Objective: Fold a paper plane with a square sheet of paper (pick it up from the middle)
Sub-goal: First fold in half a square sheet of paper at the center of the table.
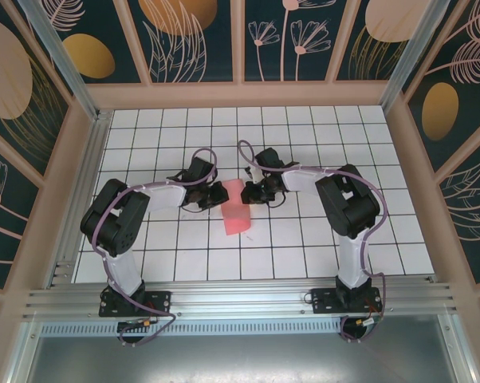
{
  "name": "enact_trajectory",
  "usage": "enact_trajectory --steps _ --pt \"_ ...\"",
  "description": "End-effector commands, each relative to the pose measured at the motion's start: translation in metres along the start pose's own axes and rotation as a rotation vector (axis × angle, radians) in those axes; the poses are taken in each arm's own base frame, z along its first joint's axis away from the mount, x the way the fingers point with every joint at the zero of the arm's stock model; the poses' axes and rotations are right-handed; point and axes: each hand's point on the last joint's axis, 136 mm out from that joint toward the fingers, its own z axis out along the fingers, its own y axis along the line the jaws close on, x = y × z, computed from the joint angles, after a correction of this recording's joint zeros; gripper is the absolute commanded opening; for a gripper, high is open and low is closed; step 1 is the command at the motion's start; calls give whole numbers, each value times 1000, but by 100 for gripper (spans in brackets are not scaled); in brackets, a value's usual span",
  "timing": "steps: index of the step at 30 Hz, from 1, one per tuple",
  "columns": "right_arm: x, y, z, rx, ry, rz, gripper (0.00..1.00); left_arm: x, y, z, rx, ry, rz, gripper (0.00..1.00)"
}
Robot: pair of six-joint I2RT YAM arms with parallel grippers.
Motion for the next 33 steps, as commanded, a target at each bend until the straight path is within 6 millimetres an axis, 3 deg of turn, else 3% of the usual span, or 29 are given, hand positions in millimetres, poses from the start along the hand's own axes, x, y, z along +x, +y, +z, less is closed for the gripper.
enact_trajectory --steps 1,8,15,26,33 --pt "32 -34 18 76 106 42 12 -26 -54 -15 168 -52 52 16" --pt "33 -36 21 69 106 36 8 -34 -49 14 148 -28 24 12" --pt "34 -34 22 55 107 31 6 -36 -57 35 212 12 2 9" --pt "38 -35 21 58 119 15 5 -28 -59 48 267 64 -14 13" --pt "44 -38 23 62 134 3 5 -31 -29 62 123 39 -49 11"
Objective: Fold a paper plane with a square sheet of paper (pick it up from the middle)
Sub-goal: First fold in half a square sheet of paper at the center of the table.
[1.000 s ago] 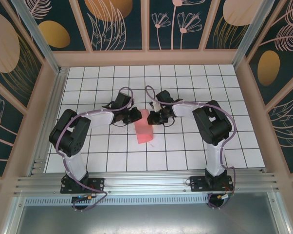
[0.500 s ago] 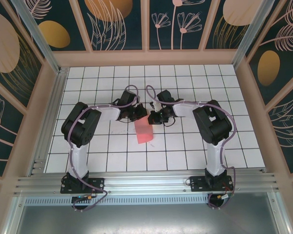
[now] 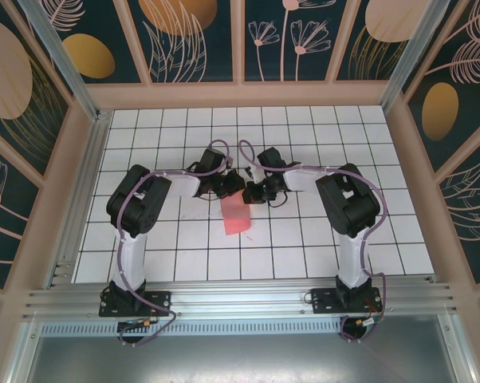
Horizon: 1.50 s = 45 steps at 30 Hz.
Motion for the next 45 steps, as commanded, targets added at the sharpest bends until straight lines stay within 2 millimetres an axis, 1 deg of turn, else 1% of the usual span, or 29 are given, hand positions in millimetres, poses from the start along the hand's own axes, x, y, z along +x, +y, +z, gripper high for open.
enact_trajectory --steps 1,3,7,10,15,20,23,28,39,41,43,44,45 --pt "45 -38 20 101 128 49 5 -5 25 6 -108 -25 -27 10" --pt "46 -38 20 98 128 46 5 -5 35 6 -156 -33 -41 9" --pt "49 -35 18 87 129 36 5 -4 50 1 -230 -57 -64 8" --pt "50 -27 12 57 124 9 6 0 58 0 -247 -61 -79 8" --pt "56 -6 0 -18 123 -18 10 10 77 1 -281 -57 -105 8" --pt "68 0 -5 -35 138 4 11 17 87 1 -293 -54 -120 7" --pt "77 5 -9 -57 148 16 12 19 89 1 -294 -53 -122 7" --pt "97 5 -8 -42 190 33 11 18 90 1 -299 -57 -118 7" --pt "154 14 -16 -61 253 128 12 17 91 -1 -306 -65 -115 7" --pt "167 16 -18 -69 266 150 12 18 91 -1 -307 -65 -113 7" --pt "170 20 -22 -70 253 150 12 18 91 -2 -305 -63 -110 7" --pt "164 25 -27 -75 226 142 12 18 90 -2 -302 -62 -106 7" --pt "153 30 -32 -83 187 128 12 18 89 -2 -297 -60 -103 7"
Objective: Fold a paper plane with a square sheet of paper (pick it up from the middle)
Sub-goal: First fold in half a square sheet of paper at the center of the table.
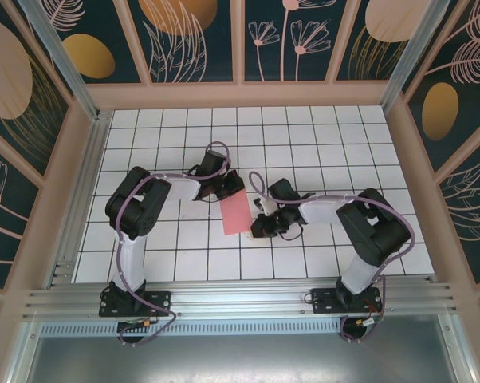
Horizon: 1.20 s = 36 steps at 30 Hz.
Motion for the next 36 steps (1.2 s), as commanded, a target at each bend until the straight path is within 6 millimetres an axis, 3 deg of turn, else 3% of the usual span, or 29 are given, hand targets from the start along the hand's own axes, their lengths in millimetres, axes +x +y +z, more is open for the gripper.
enact_trajectory --steps 1,4,6,11,14,18,21,26,29,34,36 --pt "13 12 -13 1 14 70 12 20 80 1 -253 25 -69 7" --pt "-38 36 -41 -30 -180 45 13 19 75 0 -241 28 -52 7" --pt "-61 39 -46 -19 -249 53 13 18 72 -1 -232 31 -46 7" --pt "-97 21 -20 36 -255 103 10 20 67 0 -206 46 -43 7" --pt "-106 15 -4 31 -228 120 9 20 64 -1 -196 48 -40 7" --pt "-91 -4 8 65 -181 167 9 18 62 -2 -197 42 -39 7" --pt "-62 -14 12 57 -127 207 9 17 64 -2 -207 33 -46 7" --pt "-6 -15 12 50 -18 229 9 12 62 -4 -214 9 -48 7" --pt "10 -17 7 62 2 242 9 7 46 -7 -168 9 -27 7" --pt "11 -29 12 108 11 269 8 -13 -7 -17 -15 -24 51 13" --pt "11 -32 16 119 16 284 8 -18 -15 -16 -6 -27 65 13"
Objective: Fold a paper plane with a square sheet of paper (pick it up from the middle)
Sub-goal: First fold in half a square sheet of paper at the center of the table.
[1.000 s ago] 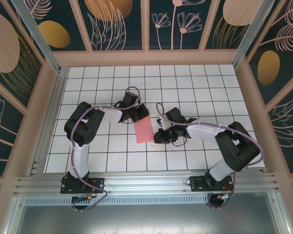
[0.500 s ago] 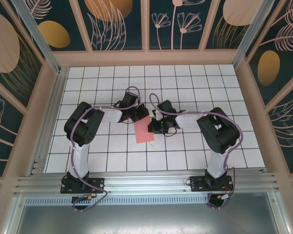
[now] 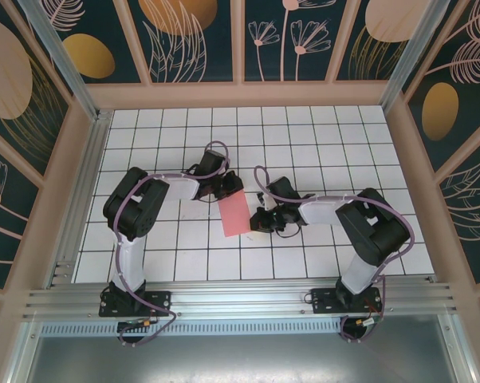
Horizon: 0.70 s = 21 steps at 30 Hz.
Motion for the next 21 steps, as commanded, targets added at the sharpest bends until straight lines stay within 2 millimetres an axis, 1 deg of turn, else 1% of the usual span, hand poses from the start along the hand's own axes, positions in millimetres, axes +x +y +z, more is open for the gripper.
enact_trajectory --steps 1,4,7,8,9,14,18,21 --pt "36 -36 11 126 129 120 8 -19 -15 -7 13 -27 43 13" --pt "36 -42 13 159 131 140 8 -18 -21 -4 57 -15 48 13" --pt "37 -47 14 183 137 155 8 -9 -36 -3 159 34 51 14" --pt "37 -48 15 188 138 159 8 -7 -37 -4 172 38 46 14" --pt "37 -49 16 192 139 163 8 -5 -35 -3 170 41 47 14" --pt "34 -52 16 217 139 177 8 11 -8 3 71 95 50 14" --pt "33 -54 15 235 137 182 9 25 1 4 38 146 76 14" --pt "35 -57 15 246 145 189 9 26 10 4 -18 152 92 14"
